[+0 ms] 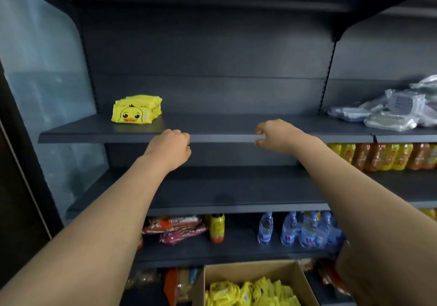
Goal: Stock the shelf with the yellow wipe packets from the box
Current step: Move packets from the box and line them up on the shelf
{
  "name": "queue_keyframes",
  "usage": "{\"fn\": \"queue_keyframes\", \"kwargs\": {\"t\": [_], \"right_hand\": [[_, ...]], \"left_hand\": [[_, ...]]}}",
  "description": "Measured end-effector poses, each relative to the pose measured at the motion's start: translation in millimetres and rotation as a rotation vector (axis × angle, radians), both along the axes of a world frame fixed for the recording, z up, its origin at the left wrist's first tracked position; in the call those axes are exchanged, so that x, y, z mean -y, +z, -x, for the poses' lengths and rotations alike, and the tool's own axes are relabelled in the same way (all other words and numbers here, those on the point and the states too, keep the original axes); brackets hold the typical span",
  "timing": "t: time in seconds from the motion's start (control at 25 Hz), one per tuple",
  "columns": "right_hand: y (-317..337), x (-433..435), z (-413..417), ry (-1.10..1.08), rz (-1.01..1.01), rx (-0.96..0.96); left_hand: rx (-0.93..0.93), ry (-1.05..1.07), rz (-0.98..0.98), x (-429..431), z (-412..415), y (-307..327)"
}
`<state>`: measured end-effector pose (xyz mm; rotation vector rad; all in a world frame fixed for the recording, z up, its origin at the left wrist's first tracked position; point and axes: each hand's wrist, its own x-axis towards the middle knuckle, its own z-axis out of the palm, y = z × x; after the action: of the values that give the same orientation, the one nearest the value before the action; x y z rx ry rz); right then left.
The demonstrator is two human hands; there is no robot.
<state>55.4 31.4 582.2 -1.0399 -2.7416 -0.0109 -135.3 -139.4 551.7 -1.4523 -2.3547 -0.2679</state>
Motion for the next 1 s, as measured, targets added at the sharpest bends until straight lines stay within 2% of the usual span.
{"fn": "queue_keyframes", "kwargs": {"t": [0.32,0.68,1.0], "right_hand": [[-121,-14,-24,0.002,0.189,0.081],[-310,-86,-38,-0.026,0.479,0.260],[-490,-114,-61,-0.004,0.649,0.575]], "left_hand": [[0.119,-0.126,0.092,-36,-33,-102],[0.282,-0.108,0.219,-114,-47,-265],[0.520,0.020,0.498,-135,-63,-437]]}}
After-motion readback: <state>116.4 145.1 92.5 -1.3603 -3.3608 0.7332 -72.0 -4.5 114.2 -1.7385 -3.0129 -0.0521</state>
